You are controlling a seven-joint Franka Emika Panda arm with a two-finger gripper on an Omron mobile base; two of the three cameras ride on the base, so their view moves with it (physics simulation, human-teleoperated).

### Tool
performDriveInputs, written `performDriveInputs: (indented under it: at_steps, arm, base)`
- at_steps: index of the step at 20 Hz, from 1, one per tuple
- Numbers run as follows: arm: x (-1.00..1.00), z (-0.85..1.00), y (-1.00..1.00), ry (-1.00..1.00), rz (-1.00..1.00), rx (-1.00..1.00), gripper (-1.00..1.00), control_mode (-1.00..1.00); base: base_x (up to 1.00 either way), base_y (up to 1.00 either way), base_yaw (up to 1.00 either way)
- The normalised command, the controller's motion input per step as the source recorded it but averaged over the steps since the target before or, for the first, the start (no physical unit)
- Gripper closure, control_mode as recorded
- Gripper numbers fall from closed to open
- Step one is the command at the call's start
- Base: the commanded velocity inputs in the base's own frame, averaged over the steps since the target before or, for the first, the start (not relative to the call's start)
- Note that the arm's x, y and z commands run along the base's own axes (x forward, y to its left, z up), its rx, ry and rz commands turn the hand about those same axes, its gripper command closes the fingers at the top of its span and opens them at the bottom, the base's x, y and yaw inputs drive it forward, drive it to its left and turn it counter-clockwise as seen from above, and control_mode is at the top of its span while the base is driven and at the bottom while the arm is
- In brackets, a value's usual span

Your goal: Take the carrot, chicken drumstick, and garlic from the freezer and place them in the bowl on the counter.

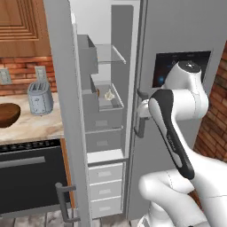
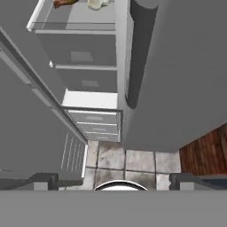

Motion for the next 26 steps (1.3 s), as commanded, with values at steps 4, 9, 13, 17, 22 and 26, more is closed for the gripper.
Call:
performDriveInputs:
  at_steps: [4, 9, 13, 17, 22, 26]
  arm:
    - [0.0, 0.0, 0.0, 0.0, 0.0, 0.0, -1.0, 1.0]
    - [0.0, 0.0, 0.0, 0.0, 0.0, 0.0, -1.0, 1.0]
    - [0.0, 0.0, 0.0, 0.0, 0.0, 0.0, -1.0, 1.0]
    - [0.0, 0.0, 0.0, 0.0, 0.0, 0.0, -1.0, 1.0]
    - [0.0, 0.0, 0.0, 0.0, 0.0, 0.0, -1.0, 1.0]
    - [0.0, 0.0, 0.0, 0.0, 0.0, 0.0, -1.0, 1.0]
  base:
    - [0.08, 0.24, 0.0]
    - [0.1, 0.12, 0.0]
    - [0.29, 0.03, 0.0]
    - [0.46, 0.18, 0.0]
    - [0.53, 0.12, -0.01]
    - [0.45, 0.3, 0.0]
